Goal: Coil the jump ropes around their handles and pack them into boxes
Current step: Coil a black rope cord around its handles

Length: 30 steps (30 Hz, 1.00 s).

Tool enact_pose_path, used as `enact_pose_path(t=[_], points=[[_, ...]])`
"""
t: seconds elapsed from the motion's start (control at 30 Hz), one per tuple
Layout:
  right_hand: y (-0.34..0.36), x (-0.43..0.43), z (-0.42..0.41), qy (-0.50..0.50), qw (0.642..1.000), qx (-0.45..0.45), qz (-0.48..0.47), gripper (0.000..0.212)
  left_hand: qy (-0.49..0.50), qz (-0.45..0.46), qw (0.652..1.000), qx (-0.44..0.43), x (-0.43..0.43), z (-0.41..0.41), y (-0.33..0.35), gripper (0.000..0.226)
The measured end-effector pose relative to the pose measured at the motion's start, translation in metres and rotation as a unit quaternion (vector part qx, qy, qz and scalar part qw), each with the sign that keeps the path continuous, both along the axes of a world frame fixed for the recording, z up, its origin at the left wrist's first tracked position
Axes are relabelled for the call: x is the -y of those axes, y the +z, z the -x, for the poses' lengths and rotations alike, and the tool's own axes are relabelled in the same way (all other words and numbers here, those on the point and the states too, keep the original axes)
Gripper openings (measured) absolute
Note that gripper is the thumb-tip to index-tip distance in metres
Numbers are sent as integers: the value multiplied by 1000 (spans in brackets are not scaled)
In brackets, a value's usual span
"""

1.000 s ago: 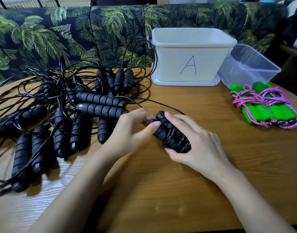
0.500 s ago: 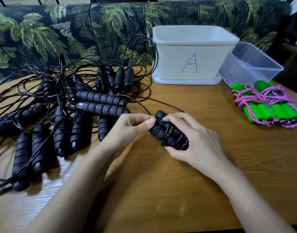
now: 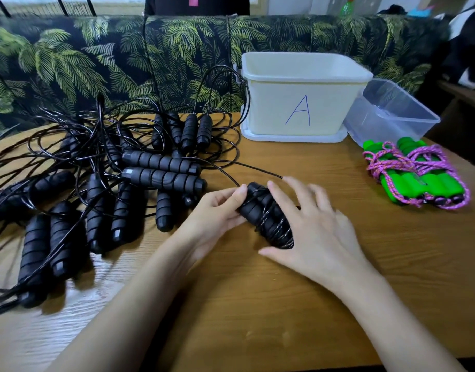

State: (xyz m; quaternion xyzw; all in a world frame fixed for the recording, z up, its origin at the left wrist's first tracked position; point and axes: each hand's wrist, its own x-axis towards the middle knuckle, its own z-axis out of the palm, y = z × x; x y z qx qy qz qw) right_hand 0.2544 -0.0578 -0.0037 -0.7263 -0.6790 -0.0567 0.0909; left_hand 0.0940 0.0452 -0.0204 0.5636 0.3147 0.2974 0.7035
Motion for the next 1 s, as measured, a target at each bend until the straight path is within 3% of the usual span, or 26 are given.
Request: enact_pose_path(t=[0.17, 0.27, 0.33, 0.43, 0.53, 0.63, 0.77, 1.0], points=[[-18, 0, -7, 48, 988, -142, -37, 108, -27, -12, 997, 69, -7, 3, -1, 34], [-16, -1, -10, 31, 983, -181, -12, 106, -10, -36, 998, 55, -6, -6, 1, 36], [-11, -4, -11, -24, 971, -235, -33, 103, 44, -164, 985, -16, -7, -14, 0, 42], [-4, -19, -42, -112, 954, -237, -145, 95, 127, -408, 884, -190, -16, -18, -9, 61], [-2, -47, -87, -170, 961, -162, -148, 91, 117, -502, 796, -317, -26, -24, -19, 68], [-9, -70, -113, -225, 963, -109, -97, 87, 95, -536, 749, -378, -35, -36, -31, 69], [-24, -82, -126, -252, 967, 13, -38, 77, 76, -528, 737, -415, -44, -37, -39, 78], [-21, -92, -150, -280, 960, -3, -11, 83, 69, -494, 760, -416, -43, -37, -36, 79]])
